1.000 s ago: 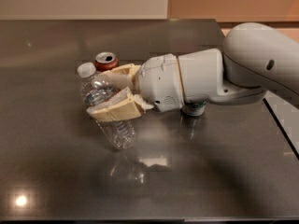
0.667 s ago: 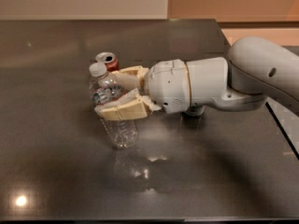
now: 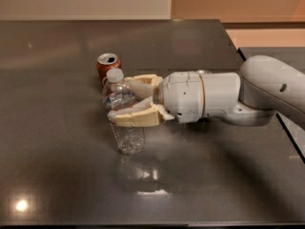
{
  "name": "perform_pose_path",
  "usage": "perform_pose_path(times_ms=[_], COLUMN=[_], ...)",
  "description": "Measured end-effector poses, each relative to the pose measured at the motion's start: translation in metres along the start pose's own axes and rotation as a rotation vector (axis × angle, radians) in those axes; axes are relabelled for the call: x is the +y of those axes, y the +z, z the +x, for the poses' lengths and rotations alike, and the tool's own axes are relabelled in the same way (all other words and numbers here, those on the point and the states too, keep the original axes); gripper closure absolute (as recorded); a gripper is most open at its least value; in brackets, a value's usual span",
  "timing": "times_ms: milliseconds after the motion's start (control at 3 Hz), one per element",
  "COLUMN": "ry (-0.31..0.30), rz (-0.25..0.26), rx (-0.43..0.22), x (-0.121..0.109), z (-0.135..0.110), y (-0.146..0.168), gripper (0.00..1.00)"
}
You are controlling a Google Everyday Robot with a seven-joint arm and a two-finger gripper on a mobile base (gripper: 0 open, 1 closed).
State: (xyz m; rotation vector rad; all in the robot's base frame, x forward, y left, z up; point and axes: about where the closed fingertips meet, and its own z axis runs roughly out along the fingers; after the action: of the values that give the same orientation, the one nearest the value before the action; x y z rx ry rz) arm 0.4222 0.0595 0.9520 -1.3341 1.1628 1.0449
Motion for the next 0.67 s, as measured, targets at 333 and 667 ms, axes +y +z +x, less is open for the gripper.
perform_pose_path(times_ms=[333, 667], ry=[-0.005, -0.031], rz=[0.01, -0.002], rx=[-0.022, -0.057], x=[0.0032, 0.0064], z=[0.0031, 0.006], y=[-0.0045, -0.0067], gripper=[1.0, 1.0])
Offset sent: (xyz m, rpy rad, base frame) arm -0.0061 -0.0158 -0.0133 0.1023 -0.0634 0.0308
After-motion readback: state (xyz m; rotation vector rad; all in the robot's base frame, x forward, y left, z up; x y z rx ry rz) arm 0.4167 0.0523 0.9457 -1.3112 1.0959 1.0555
